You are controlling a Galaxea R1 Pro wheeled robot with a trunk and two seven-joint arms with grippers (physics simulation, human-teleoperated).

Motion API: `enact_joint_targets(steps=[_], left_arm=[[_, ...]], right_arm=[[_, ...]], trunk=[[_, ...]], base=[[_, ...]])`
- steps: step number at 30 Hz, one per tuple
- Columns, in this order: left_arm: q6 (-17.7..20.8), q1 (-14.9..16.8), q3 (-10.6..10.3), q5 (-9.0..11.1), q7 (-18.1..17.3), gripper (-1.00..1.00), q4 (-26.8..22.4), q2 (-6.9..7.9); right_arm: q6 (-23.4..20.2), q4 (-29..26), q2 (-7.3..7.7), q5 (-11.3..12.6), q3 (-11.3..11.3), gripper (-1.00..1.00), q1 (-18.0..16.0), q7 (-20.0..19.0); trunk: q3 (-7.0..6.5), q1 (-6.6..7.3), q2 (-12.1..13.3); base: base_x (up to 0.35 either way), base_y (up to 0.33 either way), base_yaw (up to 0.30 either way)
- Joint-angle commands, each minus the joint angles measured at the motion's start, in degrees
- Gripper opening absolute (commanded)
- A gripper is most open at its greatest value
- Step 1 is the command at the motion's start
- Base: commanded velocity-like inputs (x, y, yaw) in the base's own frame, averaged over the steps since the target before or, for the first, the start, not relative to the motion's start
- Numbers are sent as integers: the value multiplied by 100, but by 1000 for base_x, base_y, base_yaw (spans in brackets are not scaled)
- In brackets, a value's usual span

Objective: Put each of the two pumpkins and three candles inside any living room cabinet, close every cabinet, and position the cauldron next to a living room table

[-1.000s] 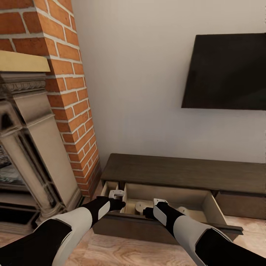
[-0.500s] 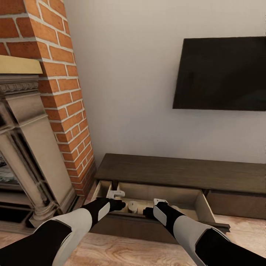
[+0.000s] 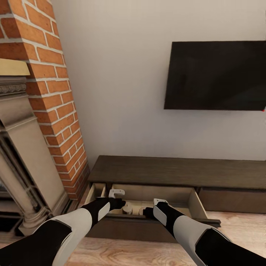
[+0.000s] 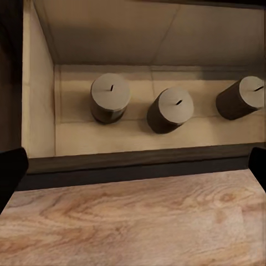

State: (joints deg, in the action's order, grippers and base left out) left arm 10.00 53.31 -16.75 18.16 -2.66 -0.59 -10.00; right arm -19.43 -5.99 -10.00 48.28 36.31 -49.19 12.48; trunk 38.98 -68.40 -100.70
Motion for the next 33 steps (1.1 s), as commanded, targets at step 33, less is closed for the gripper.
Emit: enact_joint_targets(steps=[33], left_arm=[[-256,-135,-48,59,-6,100,207,0]], right_arm=[[528,1,0,17,52,100,350,-55]], trunk=[[434,-527,-965]], base=[[0,0,-3]])
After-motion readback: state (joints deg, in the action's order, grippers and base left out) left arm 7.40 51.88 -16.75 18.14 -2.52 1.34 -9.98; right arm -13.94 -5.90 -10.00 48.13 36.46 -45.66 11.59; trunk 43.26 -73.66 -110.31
